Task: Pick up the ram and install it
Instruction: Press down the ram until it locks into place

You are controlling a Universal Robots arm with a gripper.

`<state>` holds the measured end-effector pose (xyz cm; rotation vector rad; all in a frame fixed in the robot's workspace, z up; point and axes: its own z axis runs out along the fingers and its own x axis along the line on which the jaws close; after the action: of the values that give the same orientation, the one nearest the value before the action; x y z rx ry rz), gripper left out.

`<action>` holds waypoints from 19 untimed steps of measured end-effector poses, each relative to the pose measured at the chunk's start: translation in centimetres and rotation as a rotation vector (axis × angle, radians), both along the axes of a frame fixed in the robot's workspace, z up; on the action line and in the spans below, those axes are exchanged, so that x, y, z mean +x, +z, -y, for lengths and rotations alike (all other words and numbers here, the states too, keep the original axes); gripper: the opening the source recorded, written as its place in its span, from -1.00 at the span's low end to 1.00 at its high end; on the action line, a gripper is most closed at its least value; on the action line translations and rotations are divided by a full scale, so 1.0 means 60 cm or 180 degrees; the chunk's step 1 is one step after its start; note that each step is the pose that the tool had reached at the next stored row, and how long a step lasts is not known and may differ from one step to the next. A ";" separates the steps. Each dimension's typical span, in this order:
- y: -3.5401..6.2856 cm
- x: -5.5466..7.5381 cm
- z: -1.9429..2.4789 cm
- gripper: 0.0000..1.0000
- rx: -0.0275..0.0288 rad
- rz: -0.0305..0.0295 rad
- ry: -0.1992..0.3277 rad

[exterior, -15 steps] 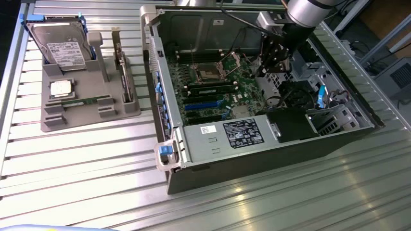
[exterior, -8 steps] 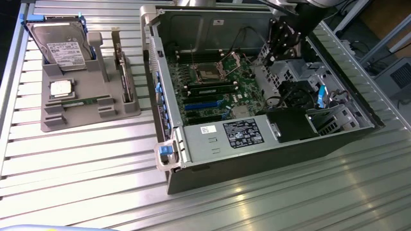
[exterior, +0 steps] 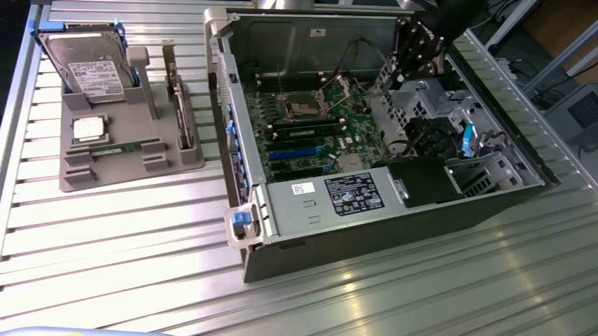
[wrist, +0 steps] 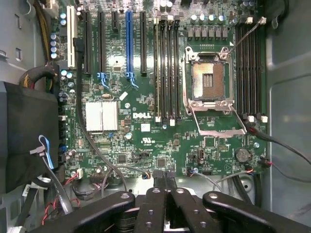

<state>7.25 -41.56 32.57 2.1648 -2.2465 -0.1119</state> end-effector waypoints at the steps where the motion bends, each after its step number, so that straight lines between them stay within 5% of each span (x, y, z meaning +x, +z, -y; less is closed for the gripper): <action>1: 0.000 0.000 -0.0001 -0.80 -0.0012 0.0000 -0.0118; 14: -0.001 0.000 -0.0001 -0.80 -0.0173 0.0002 -0.1087; 19: -0.002 0.000 0.0000 -0.80 -0.0200 0.0000 -0.1346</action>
<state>7.25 -41.56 32.48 1.6288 -2.6300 -0.0453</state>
